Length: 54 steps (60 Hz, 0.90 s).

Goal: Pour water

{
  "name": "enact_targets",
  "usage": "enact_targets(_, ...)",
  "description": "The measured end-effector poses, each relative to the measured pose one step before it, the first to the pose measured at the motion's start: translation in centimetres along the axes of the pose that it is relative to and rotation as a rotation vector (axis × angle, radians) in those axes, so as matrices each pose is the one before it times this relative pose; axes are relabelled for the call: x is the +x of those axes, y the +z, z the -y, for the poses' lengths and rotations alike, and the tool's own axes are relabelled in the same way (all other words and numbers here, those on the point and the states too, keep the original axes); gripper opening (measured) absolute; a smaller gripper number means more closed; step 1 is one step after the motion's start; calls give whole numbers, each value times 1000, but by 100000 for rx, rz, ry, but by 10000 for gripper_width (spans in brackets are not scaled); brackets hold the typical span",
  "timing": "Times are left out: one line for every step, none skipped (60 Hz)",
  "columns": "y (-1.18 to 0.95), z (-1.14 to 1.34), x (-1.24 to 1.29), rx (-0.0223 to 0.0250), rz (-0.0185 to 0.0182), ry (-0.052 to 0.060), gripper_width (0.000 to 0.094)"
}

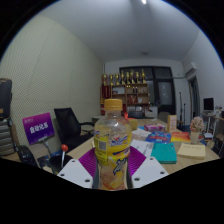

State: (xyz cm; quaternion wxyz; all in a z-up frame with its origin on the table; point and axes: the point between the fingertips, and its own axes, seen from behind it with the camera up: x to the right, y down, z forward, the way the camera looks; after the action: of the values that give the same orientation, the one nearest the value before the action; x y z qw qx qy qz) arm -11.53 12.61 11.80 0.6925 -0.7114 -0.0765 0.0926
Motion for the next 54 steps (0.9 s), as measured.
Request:
enact_targets(150,-316,17,-728,-11,-189,383)
enact_targets(127,-321,-118,-549,221,-315,383)
enact_targets(57,-174,-113,-441,432,-490,382)
enact_targets(122,-244,-161,-619,482,-659,382)
enact_targets(136,-336,-146,-854,393,-679,389)
enact_targets(-860,-1594,-407,-364,341,-709,397)
enact_targets(156,810,464,2362,388,-684,387)
enact_targets(12,97,-39,233,-9,-644,388)
enact_targets(-49,51,14,-54,-219,-252,385)
enact_targets(15,233,54,512,-145,241,384)
enact_targets(17,-77,71,-375,-161,438,383)
enact_targets(42,133,52,68,-135,327,385)
enact_targets(-764,-94,-304,45,52,-7,386)
enact_targets(37,44,-64,-10,36,-165,388)
enact_targets(84,51,-37,91,-3,-253,386)
enact_targets(64,30,-49,-16,23,-212,398)
enact_targets(110,23,19,59,-44,-29,406)
enact_targets(92,34,-14,-105,8,73,421)
enact_targets(67,-14,17,-235,-60,66,451)
enact_targets(16,-47,-1,-454,-76,37,488)
enact_targets(49,-3,6,-495,15,-117,506)
enact_targets(17,-10,31,-708,9,-189,535)
enact_targets(-33,-21,-7,-808,80,-100,560)
enact_targets(-92,2,-11,-745,123,48,572)
enact_targets(-139,-51,-19,-892,267,112,588)
enact_targets(-129,-57,16,-982,232,38,631)
enact_targets(-196,-34,40,-1010,115,53,669)
enact_targets(-199,-45,14,-926,310,-37,706)
enact_targets(-643,-95,122,-667,496,-272,744)
enact_targets(-311,78,-33,-487,395,-219,832)
enact_targets(-422,71,-58,-357,109,-165,845)
enact_targets(-450,70,-92,-273,198,93,856)
enact_targets(-488,25,-78,-420,-71,-260,853)
enact_targets(-487,40,-8,-406,-107,-411,846)
enact_targets(-536,102,-126,-274,160,-524,840)
enact_targets(-604,134,-122,-199,242,-559,838)
enact_targets(-617,184,-141,-111,136,-594,839)
enact_targets(-612,126,-371,140,-82,-258,843)
enact_targets(-870,-113,211,274,23,-317,841)
enact_targets(-771,191,-44,157,-361,-310,842)
enact_targets(-811,230,-102,153,-413,-243,843)
enact_targets(-785,255,-71,262,-400,-117,842)
enact_targets(-806,247,-77,236,-354,44,842)
enact_targets(-862,270,-71,225,-335,229,841)
enact_targets(-711,-542,-1101,769,-566,675,841)
enact_targets(-1092,1056,860,-78,216,643,841)
enact_targets(-965,1,132,454,84,869,840)
enact_targets(-919,203,-144,155,101,768,836)
enact_targets(-877,222,-177,-11,256,666,836)
enact_targets(-922,214,-246,-28,415,486,835)
enact_targets(-905,192,-216,82,411,390,836)
enact_targets(-938,226,-217,231,315,408,836)
enact_targets(-975,-114,-508,292,62,515,839)
enact_targets(-929,-52,-16,189,38,459,835)
